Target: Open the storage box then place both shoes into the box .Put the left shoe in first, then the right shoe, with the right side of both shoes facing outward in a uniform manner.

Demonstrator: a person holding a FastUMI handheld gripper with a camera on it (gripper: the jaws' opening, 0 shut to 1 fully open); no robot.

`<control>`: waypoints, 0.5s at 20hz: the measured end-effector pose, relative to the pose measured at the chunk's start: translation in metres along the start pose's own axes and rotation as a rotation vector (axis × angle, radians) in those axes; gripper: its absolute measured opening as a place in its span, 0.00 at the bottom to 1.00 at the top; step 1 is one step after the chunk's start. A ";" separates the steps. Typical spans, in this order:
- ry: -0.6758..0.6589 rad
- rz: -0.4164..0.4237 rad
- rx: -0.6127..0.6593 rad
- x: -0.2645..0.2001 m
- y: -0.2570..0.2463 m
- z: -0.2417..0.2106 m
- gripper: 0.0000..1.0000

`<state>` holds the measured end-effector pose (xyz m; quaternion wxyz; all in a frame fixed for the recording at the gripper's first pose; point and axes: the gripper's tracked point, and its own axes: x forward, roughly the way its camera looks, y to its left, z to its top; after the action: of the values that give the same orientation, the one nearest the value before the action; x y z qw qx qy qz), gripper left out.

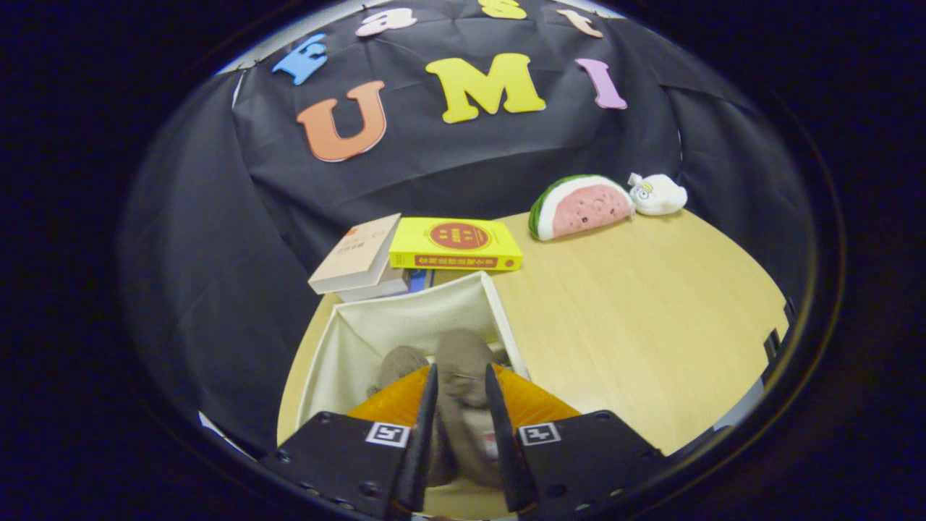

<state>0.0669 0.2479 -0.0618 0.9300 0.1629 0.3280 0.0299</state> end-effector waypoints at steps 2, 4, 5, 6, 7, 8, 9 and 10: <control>-0.048 0.045 -0.033 -0.012 0.003 0.012 0.63; -0.122 0.072 -0.084 -0.028 -0.001 0.029 0.86; -0.156 0.074 -0.113 -0.036 -0.005 0.037 0.89; -0.201 0.079 -0.145 -0.045 -0.010 0.045 0.94; -0.240 0.082 -0.168 -0.054 -0.014 0.053 0.95; -0.291 0.096 -0.191 -0.065 -0.019 0.061 0.96; -0.344 0.104 -0.212 -0.074 -0.025 0.071 0.96; -0.408 0.097 -0.237 -0.083 -0.037 0.083 0.96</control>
<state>0.0509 0.1758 0.0368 0.9872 0.0707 0.1191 0.0793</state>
